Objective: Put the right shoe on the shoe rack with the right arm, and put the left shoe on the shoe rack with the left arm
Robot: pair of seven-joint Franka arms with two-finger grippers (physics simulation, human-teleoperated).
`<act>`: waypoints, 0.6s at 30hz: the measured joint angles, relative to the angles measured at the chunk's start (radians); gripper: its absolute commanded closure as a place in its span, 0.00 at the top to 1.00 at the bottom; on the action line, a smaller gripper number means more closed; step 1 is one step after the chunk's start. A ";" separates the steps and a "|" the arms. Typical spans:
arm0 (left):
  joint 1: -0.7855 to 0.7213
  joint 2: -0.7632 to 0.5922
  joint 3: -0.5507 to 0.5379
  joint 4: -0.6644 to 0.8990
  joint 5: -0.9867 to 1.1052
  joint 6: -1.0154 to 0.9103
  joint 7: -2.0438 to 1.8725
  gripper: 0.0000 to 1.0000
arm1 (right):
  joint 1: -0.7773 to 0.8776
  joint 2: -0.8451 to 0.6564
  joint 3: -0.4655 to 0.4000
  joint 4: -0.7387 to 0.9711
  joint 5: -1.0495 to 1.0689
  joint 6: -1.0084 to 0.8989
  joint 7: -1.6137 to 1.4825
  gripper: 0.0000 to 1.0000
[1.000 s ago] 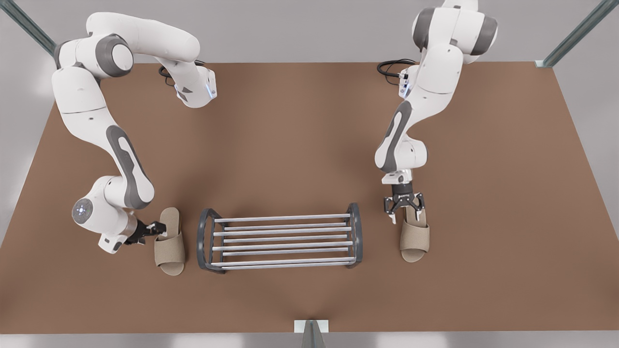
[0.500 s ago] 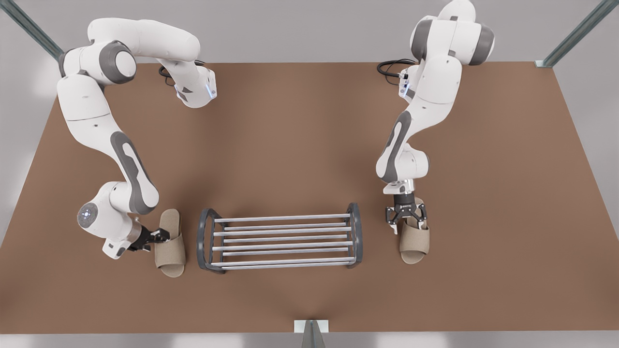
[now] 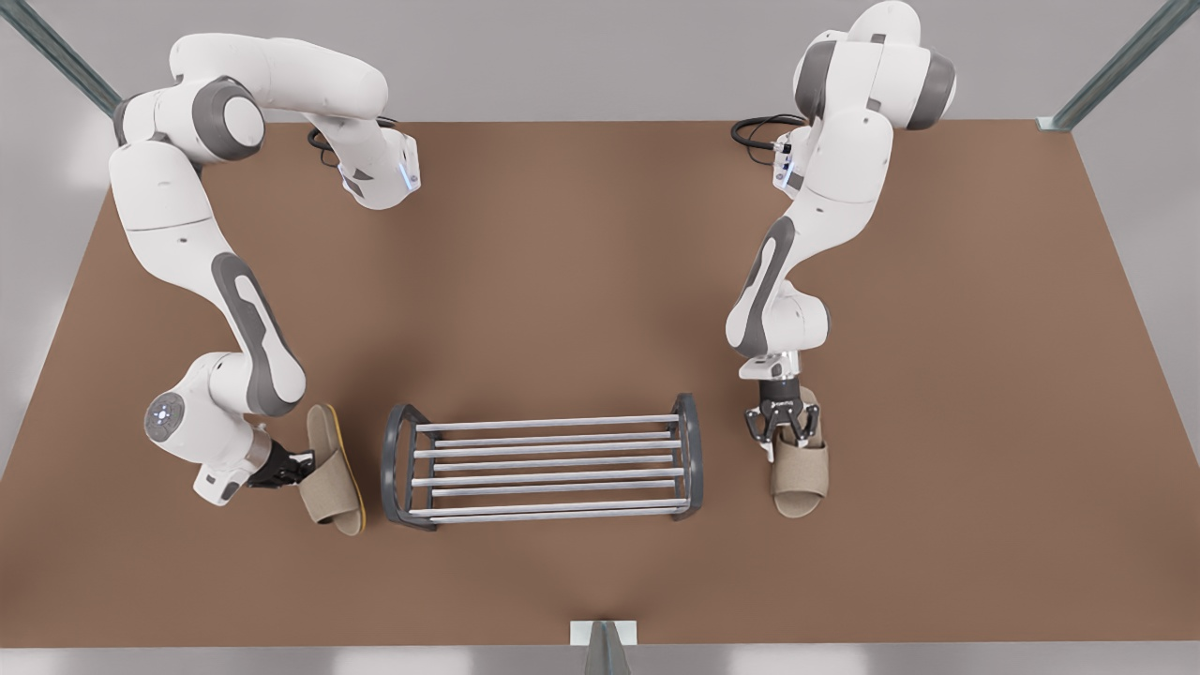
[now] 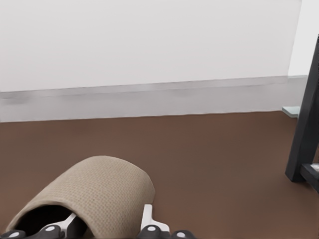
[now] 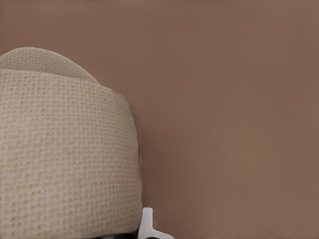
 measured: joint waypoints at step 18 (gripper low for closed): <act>0.002 -0.393 0.032 -0.003 -0.036 0.140 0.000 0.21 | 0.088 -0.474 0.262 0.178 -0.030 -0.382 0.075 0.21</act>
